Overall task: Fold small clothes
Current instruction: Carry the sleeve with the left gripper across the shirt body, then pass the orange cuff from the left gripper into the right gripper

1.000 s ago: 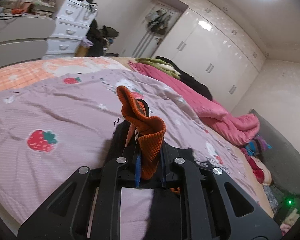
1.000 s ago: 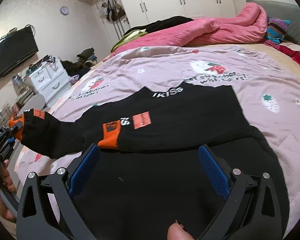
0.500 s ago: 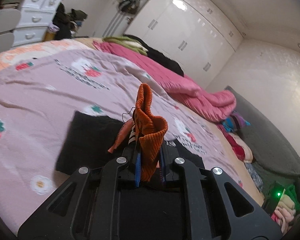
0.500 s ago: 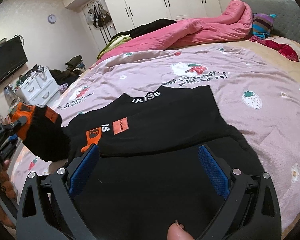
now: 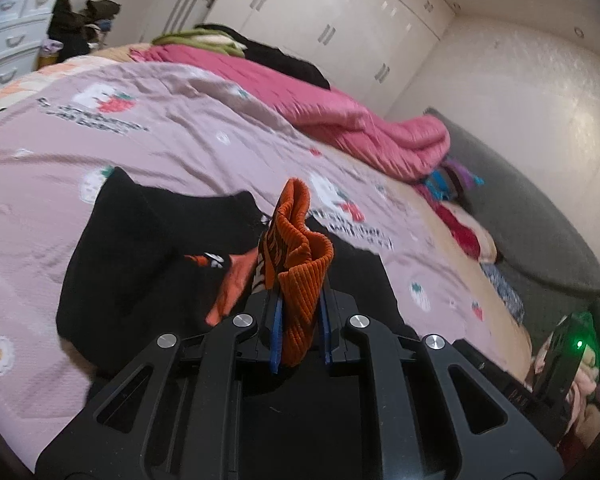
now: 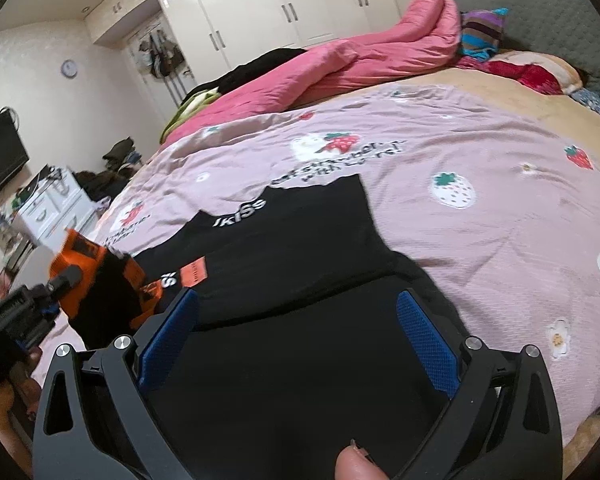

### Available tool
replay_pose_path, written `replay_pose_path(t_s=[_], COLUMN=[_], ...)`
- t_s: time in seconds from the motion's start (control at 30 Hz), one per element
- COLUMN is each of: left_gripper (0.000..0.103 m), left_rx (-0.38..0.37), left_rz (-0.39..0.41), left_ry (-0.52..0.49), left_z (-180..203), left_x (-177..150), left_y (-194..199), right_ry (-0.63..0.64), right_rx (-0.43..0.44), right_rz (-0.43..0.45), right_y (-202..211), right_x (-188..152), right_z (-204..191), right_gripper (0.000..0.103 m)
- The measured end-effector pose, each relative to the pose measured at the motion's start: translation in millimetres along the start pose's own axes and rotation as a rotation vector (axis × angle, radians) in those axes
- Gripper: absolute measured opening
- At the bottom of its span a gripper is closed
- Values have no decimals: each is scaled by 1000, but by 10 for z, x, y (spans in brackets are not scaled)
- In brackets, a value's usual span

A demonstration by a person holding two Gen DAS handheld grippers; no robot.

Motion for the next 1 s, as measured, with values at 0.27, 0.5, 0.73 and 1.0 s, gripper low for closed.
replay_pose_path(t_s=[0.27,0.5,0.73,1.0], left_gripper=[8,14,29,69], left_rx=[-22,-61,-103,6], left_rz=[-105,-202,-262,-180], left_ry=[-62,-97,-93,-118], left_z=[238,386,444,125], left_x=[-162,-320,-291,-6], left_y=[-400,-698,-816,-723], right_ry=[-64,-96,-91,-20], right_rx=[-44,-68,-73,60], right_rz=[19,20,4,-113], right_y=[54,48,-5,-320], right_x=[45,52,19,-220], right_z=[337,492,490,3], right_gripper=[99,99,99,99])
Point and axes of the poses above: each gripper's, at about its wrist camera, not at the fingertips, and y roughly against the way its jaws point, z to its right, x to its top, the point moved 7 cm from there along -y, roughly the way its jaws point, and after that the axes turned 1 degree about -z, right-handed, at the moved point
